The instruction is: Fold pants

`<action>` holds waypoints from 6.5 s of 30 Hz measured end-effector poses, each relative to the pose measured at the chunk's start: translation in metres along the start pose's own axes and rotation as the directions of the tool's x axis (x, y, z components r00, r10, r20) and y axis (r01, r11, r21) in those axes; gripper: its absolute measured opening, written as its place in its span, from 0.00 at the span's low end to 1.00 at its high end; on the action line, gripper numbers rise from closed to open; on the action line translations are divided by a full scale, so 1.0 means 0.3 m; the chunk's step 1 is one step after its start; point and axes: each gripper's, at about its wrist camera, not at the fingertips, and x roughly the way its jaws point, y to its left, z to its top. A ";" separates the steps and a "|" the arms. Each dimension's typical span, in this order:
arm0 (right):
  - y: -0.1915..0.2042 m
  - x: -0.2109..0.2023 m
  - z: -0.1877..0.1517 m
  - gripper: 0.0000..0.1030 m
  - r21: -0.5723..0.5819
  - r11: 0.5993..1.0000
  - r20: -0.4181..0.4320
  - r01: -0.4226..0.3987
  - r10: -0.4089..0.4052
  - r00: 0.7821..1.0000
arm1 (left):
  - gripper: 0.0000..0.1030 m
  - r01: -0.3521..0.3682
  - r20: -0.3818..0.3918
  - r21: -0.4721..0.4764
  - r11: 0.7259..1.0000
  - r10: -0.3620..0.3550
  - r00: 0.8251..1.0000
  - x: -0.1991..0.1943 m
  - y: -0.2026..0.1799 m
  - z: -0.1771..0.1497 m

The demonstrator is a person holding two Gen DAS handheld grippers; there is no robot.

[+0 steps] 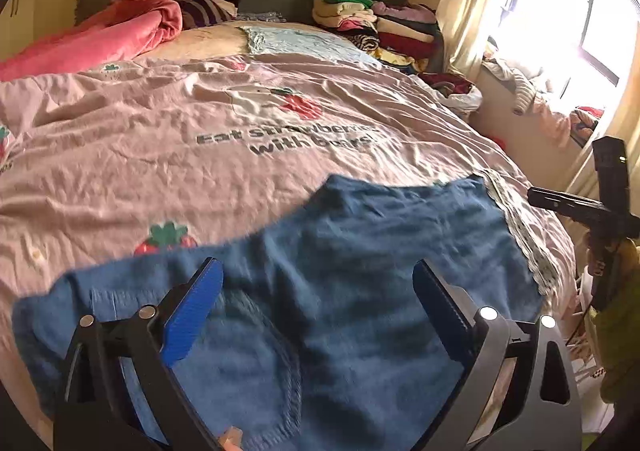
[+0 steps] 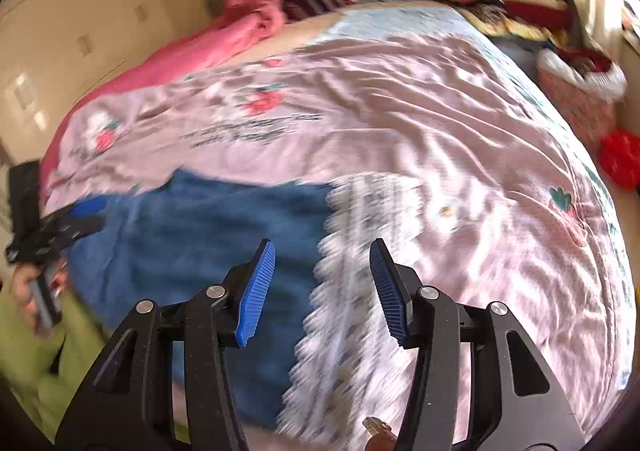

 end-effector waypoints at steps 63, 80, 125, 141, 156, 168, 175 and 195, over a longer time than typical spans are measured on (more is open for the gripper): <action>-0.067 0.006 -0.043 0.53 0.004 1.000 0.001 0.027 -0.027 1.000 | 0.76 -0.076 0.037 -0.081 0.994 0.079 0.996 -0.020 0.101 0.052; -0.085 -0.096 -0.239 0.55 0.100 0.995 -0.063 -0.027 0.034 0.997 | 0.76 -0.162 -0.105 0.052 0.985 0.166 0.980 -0.034 0.022 -0.154; 0.185 -0.075 -0.192 0.67 -0.156 0.986 0.004 0.050 -0.050 0.999 | 0.76 -0.173 -0.035 -0.006 0.985 0.173 0.984 -0.087 0.078 -0.149; 0.436 0.188 -0.057 0.77 -0.349 0.936 -0.020 0.049 -0.060 0.998 | 0.96 -0.192 -0.122 0.045 0.980 0.196 0.973 0.110 0.007 -0.040; 0.264 0.271 -0.096 0.76 -0.269 0.944 -0.089 0.189 -0.220 0.972 | 0.95 -0.196 -0.085 -0.025 0.980 0.193 0.978 0.119 0.156 -0.067; 0.277 0.031 -0.180 0.81 -0.253 0.957 -0.028 0.143 -0.154 0.988 | 0.96 -0.151 -0.054 0.026 0.988 0.153 0.987 -0.043 0.009 -0.108; 0.275 -0.016 -0.282 0.81 -0.235 0.965 -0.059 0.117 -0.134 0.989 | 0.96 -0.109 -0.116 0.160 0.981 0.128 0.985 -0.019 -0.143 -0.188; 0.187 -0.059 -0.300 0.82 -0.087 0.995 -0.070 0.056 -0.062 0.996 | 0.96 -0.144 -0.148 0.173 0.974 0.170 0.974 0.009 -0.148 -0.217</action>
